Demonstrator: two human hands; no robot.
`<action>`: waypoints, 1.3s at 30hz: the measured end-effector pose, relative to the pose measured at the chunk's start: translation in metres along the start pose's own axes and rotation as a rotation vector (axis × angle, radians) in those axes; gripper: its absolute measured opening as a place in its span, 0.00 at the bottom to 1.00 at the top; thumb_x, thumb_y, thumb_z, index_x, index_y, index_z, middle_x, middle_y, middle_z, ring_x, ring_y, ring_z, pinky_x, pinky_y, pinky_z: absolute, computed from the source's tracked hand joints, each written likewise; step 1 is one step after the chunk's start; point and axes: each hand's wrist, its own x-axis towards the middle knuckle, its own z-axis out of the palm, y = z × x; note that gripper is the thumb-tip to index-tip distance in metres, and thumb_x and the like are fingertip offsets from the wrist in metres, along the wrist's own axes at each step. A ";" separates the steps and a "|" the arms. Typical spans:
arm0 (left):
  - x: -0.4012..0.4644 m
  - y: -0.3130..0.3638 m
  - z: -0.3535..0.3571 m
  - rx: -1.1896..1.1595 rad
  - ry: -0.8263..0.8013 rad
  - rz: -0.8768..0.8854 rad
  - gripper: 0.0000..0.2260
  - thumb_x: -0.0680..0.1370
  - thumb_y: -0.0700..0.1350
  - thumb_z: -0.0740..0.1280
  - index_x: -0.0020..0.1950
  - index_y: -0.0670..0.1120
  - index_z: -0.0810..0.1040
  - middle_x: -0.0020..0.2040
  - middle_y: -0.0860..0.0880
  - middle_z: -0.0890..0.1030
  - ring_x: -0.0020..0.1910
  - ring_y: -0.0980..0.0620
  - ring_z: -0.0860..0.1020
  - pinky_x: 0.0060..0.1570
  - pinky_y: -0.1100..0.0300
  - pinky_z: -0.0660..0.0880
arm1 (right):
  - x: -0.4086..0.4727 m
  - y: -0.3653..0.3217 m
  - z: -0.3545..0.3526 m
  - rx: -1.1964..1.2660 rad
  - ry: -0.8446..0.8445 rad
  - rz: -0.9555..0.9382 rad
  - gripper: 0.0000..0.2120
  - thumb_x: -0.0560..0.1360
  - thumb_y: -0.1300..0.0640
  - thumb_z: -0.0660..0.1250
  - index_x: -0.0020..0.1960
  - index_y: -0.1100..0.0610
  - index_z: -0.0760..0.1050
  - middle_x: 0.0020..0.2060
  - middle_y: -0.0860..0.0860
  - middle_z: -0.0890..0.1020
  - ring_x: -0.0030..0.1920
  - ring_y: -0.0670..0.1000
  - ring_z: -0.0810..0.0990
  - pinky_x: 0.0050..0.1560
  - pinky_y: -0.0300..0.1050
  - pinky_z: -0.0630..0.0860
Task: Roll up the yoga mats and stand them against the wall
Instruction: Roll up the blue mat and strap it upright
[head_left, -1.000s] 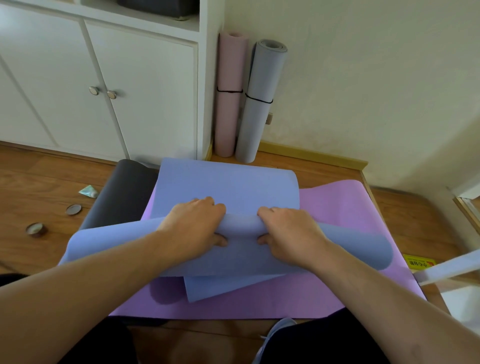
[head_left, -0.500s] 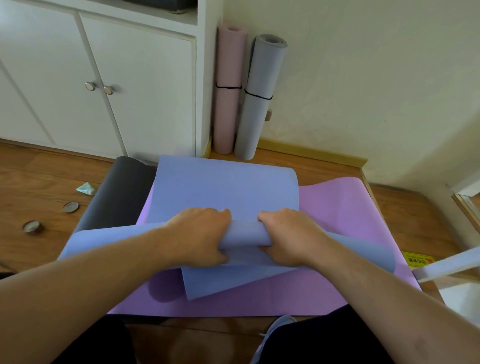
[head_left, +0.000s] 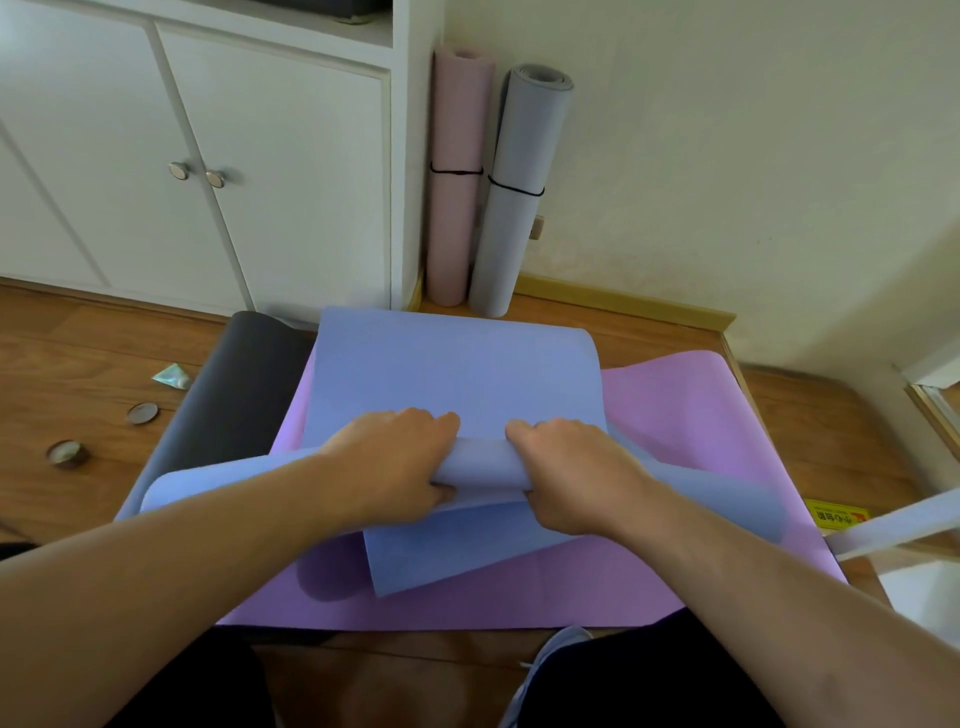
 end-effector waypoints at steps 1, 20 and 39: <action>-0.001 0.003 0.001 0.052 0.046 -0.018 0.19 0.77 0.59 0.70 0.53 0.53 0.62 0.51 0.51 0.76 0.49 0.47 0.79 0.44 0.52 0.74 | 0.000 0.002 0.000 0.021 -0.008 0.005 0.13 0.75 0.58 0.68 0.50 0.53 0.63 0.45 0.55 0.78 0.42 0.61 0.76 0.37 0.52 0.68; 0.000 0.006 0.011 0.111 0.144 0.001 0.20 0.75 0.55 0.72 0.59 0.51 0.65 0.53 0.52 0.74 0.50 0.48 0.78 0.41 0.53 0.72 | 0.001 0.002 0.003 0.040 0.050 -0.026 0.15 0.73 0.56 0.68 0.49 0.51 0.61 0.41 0.52 0.72 0.41 0.60 0.77 0.37 0.51 0.68; 0.002 0.011 0.012 0.087 0.065 -0.020 0.14 0.79 0.48 0.69 0.55 0.50 0.64 0.54 0.49 0.78 0.50 0.46 0.79 0.43 0.53 0.72 | 0.002 -0.010 0.003 -0.025 0.134 -0.048 0.18 0.73 0.52 0.71 0.52 0.51 0.62 0.44 0.51 0.78 0.42 0.58 0.80 0.36 0.50 0.67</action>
